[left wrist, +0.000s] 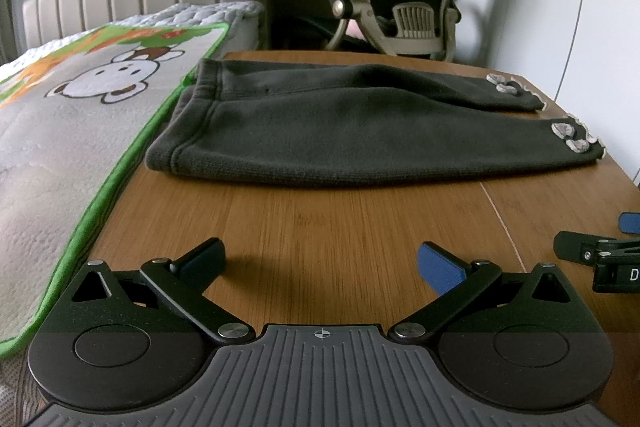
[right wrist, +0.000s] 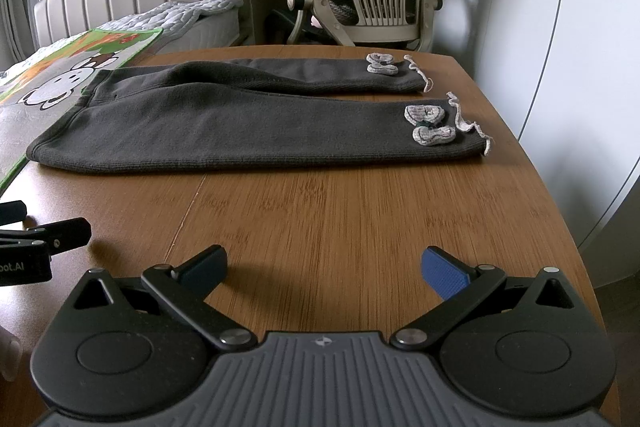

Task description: Fold clothes

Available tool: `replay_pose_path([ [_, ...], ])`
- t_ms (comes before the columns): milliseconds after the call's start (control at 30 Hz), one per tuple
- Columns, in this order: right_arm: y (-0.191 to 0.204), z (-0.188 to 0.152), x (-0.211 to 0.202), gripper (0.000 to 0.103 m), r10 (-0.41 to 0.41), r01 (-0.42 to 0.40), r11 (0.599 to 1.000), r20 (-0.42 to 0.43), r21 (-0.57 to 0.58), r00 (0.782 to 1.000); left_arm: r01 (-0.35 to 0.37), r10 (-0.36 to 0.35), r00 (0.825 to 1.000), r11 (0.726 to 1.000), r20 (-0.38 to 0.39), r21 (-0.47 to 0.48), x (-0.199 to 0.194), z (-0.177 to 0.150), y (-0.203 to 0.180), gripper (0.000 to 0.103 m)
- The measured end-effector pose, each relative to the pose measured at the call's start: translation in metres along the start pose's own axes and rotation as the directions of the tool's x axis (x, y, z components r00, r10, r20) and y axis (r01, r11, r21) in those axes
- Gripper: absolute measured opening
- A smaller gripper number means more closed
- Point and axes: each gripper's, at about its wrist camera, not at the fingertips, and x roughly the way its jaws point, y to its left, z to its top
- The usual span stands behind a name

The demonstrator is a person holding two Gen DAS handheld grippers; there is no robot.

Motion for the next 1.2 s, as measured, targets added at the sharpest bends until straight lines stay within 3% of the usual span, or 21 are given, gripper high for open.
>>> replay_pose_path([
  [1200,0.0037,-0.0007,-0.0012,0.103,-0.004,0.004,1.000,0.001,0.003,1.000,0.004,-0.004,1.000,1.000,0.004,-0.008,-0.0007,-0.0004,-0.0013,0.103],
])
